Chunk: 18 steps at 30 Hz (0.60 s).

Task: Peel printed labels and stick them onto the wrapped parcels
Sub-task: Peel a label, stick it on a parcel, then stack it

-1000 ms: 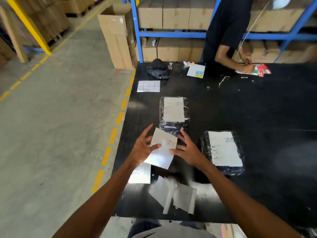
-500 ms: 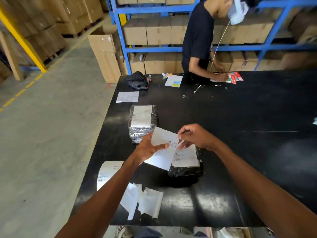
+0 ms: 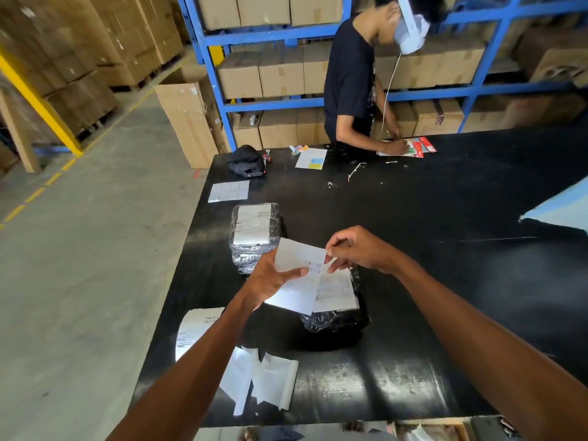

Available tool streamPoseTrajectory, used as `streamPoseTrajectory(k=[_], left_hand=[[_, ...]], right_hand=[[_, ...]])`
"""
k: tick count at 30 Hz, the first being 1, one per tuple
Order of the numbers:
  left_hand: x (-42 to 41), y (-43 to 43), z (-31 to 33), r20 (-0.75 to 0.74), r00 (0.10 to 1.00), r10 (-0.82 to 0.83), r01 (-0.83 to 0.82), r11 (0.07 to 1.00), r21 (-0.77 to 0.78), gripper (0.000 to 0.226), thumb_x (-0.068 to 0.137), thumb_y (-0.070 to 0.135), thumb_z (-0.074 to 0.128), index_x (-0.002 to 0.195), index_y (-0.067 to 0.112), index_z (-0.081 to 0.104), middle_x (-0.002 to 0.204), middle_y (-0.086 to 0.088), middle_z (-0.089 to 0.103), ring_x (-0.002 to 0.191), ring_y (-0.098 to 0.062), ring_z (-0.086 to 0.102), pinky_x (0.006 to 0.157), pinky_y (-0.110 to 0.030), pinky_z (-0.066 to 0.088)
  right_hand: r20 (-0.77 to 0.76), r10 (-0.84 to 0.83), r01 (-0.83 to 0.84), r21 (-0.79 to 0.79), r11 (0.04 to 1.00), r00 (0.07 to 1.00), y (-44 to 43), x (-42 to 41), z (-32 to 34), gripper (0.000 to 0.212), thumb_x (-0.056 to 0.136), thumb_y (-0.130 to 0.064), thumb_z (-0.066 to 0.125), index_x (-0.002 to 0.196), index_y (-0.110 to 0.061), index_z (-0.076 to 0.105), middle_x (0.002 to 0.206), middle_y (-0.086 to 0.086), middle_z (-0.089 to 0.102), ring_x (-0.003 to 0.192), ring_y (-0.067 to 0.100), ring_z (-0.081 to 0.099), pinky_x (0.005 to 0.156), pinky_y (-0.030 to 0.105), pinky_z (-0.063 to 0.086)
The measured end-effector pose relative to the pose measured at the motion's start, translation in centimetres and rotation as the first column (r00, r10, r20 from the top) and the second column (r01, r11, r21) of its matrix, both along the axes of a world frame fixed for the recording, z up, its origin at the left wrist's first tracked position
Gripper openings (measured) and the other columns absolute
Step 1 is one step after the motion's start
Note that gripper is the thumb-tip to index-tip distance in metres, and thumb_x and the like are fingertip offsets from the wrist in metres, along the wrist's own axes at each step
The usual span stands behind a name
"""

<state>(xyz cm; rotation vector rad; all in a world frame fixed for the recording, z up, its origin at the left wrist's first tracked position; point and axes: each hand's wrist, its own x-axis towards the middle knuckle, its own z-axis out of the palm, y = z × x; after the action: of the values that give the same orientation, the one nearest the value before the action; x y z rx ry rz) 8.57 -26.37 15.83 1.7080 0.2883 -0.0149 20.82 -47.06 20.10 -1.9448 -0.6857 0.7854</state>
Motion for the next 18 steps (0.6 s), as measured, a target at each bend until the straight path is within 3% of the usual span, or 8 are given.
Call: streamPoseTrajectory(k=[8, 13, 16, 18], left_hand=[[-0.56, 0.27, 0.27, 0.002, 1.0, 0.021, -0.021, 1.0, 0.003, 0.038, 0.08, 0.019, 0.083, 0.113, 0.026, 0.065, 0.107, 0.008, 0.075, 0.098, -0.01, 0.071, 0.073, -0.021, 0.058], [-0.77, 0.17, 0.34, 0.011, 1.0, 0.029, -0.029, 1.0, 0.001, 0.038, 0.08, 0.017, 0.083, 0.112, 0.026, 0.065, 0.101, 0.012, 0.075, 0.092, -0.003, 0.07, 0.069, -0.017, 0.056], [-0.78, 0.1, 0.32, 0.014, 0.999, 0.029, -0.029, 1.0, 0.008, 0.037, 0.08, 0.017, 0.083, 0.111, 0.027, 0.064, 0.1, 0.013, 0.074, 0.091, -0.001, 0.07, 0.069, -0.017, 0.057], [-0.71, 0.07, 0.24, 0.016, 0.999, 0.028, -0.028, 0.999, 0.017, 0.038, 0.08, 0.019, 0.083, 0.112, 0.027, 0.064, 0.103, 0.011, 0.073, 0.093, -0.005, 0.069, 0.071, -0.019, 0.057]], right_hand=[[-0.011, -0.002, 0.002, -0.002, 1.0, 1.0, 0.74, -0.11, 0.42, 0.016, 0.1, -0.016, 0.063, 0.101, -0.001, 0.07, 0.098, 0.003, 0.079, 0.083, 0.02, 0.08, 0.057, 0.015, 0.052], [0.014, 0.04, -0.04, -0.027, 0.999, 0.999, 1.0, 0.22, 0.22, 0.017, 0.1, -0.016, 0.064, 0.1, 0.001, 0.07, 0.101, 0.005, 0.079, 0.084, 0.02, 0.08, 0.082, 0.039, 0.061], [0.011, 0.058, -0.057, -0.034, 0.998, 0.998, 0.97, 0.42, 0.27, 0.018, 0.1, -0.016, 0.064, 0.101, 0.002, 0.069, 0.103, 0.006, 0.079, 0.086, 0.02, 0.08, 0.083, 0.039, 0.061], [0.018, 0.064, -0.064, -0.034, 0.997, 0.998, 0.86, 0.41, 0.4, 0.018, 0.1, -0.015, 0.064, 0.1, 0.002, 0.07, 0.103, 0.007, 0.079, 0.086, 0.02, 0.08, 0.075, 0.032, 0.061]])
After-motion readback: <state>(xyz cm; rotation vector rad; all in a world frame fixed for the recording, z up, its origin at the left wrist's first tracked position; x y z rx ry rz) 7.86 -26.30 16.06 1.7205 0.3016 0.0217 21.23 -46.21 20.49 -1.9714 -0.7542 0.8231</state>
